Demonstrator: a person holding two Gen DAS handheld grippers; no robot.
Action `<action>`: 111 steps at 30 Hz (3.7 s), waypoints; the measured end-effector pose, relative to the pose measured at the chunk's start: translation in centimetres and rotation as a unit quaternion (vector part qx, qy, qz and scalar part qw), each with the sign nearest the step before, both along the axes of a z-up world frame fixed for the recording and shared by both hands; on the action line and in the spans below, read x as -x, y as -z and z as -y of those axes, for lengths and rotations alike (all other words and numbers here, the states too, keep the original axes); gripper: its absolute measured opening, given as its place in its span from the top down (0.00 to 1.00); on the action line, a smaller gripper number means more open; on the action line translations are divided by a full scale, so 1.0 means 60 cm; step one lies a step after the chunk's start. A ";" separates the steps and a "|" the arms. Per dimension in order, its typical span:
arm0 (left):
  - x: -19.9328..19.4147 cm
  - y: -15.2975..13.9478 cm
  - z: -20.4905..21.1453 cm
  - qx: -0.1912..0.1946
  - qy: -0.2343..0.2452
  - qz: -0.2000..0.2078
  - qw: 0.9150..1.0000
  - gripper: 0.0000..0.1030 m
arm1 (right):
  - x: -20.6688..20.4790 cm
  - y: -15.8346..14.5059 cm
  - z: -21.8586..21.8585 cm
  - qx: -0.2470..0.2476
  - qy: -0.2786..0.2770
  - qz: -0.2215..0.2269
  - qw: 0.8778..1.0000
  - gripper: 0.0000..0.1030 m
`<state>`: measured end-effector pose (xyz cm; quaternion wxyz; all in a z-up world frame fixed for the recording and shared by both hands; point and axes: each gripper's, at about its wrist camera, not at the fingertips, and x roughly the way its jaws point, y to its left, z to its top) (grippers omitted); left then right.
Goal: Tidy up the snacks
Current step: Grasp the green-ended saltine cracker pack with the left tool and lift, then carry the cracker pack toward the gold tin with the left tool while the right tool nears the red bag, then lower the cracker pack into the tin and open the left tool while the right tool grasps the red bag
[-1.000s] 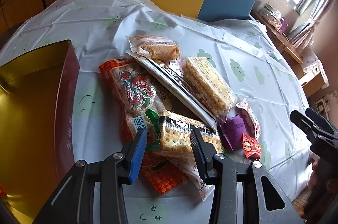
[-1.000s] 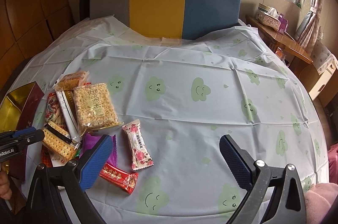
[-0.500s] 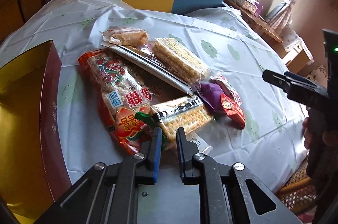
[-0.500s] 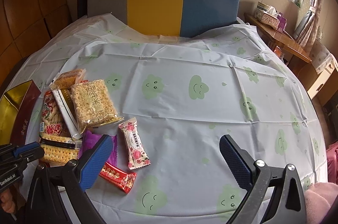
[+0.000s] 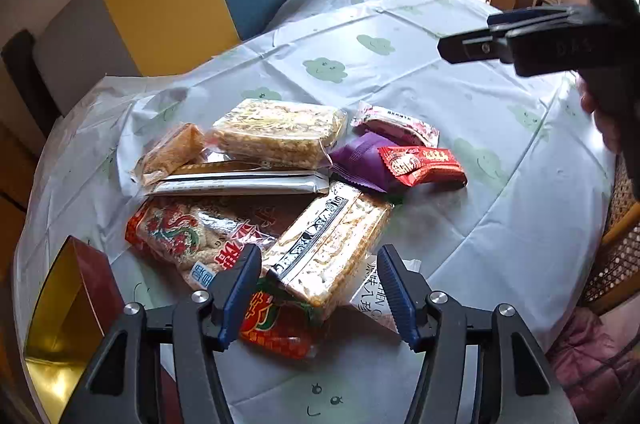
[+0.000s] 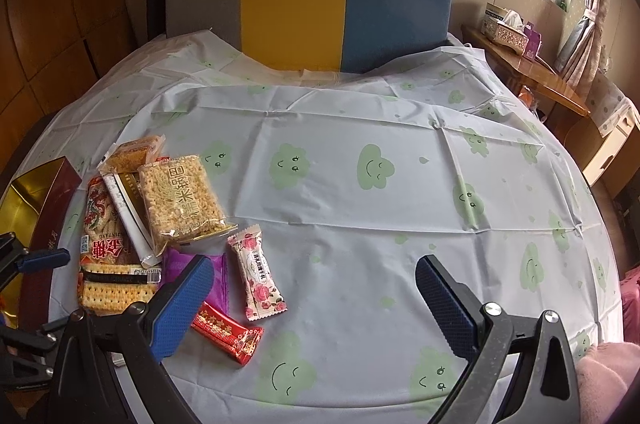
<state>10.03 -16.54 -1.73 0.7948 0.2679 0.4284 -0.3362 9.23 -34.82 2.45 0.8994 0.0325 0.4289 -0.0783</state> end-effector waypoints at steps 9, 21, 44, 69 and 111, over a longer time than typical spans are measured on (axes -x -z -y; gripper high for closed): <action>-0.027 0.039 0.034 -0.008 0.007 -0.018 1.000 0.41 | -0.005 0.001 0.002 -0.006 0.001 -0.003 1.000 0.01; 0.032 -0.007 -0.039 0.083 -0.078 -0.010 0.993 0.52 | -0.006 0.007 0.003 0.001 0.005 -0.008 1.000 0.01; 0.167 0.057 -0.147 0.072 -0.142 0.024 0.987 0.53 | 0.000 0.084 -0.222 -0.069 -0.274 -0.094 0.955 0.39; 0.157 0.063 -0.170 0.113 -0.169 -0.009 0.979 0.53 | -0.003 0.102 -0.114 0.020 -0.142 -0.156 0.977 0.34; 0.028 -0.015 -0.477 0.164 -0.475 0.032 0.864 0.52 | -0.161 0.133 -0.373 -0.013 -0.154 -0.097 0.983 0.24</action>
